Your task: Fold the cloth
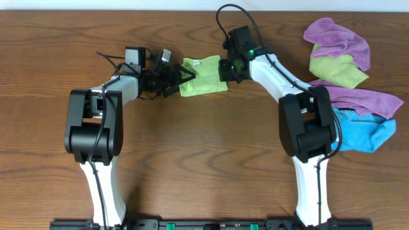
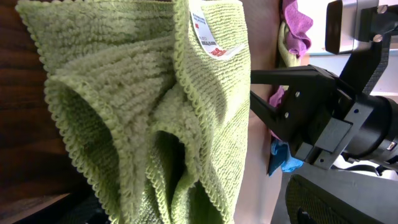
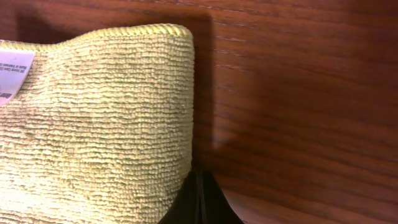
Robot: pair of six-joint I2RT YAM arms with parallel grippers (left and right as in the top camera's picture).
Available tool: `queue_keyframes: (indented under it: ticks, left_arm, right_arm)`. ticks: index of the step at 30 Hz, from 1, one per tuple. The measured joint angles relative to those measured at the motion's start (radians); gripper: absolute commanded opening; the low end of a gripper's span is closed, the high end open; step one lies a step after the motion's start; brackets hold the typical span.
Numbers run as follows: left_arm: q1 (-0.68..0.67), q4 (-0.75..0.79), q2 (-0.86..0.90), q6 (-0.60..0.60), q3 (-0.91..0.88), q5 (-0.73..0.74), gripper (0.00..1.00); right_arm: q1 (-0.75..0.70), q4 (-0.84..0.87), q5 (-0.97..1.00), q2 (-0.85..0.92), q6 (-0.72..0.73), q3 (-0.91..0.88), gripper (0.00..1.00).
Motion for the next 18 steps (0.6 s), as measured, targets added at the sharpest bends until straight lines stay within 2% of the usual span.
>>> queue_keyframes:
  ticks: [5,7,8,10,14,18]
  left_arm:
    - [-0.013,0.004,0.000,0.000,0.002,-0.012,0.86]
    - [-0.021,0.004,0.000,0.000,0.003,-0.021,0.79]
    - [-0.024,0.003,0.000,-0.002,0.003,-0.025,0.72]
    - [-0.032,-0.005,0.000,-0.003,0.002,-0.051,0.47]
    - [-0.037,-0.039,0.016,-0.006,-0.005,-0.093,0.06]
    - [-0.031,-0.045,0.023,-0.006,-0.008,-0.112,0.06]
  right_arm:
    - [0.024,0.005,-0.006,0.000,0.001,0.000,0.01]
    - [0.032,0.005,-0.007,0.000,0.003,0.000,0.01]
    - [0.034,0.005,-0.007,0.000,0.003,0.000,0.01]
    - [0.036,0.005,-0.008,0.000,0.005,0.000,0.01]
    - [0.035,0.003,-0.010,0.000,0.006,0.000,0.01]
    - [0.035,-0.008,-0.011,0.000,0.007,0.000,0.01]
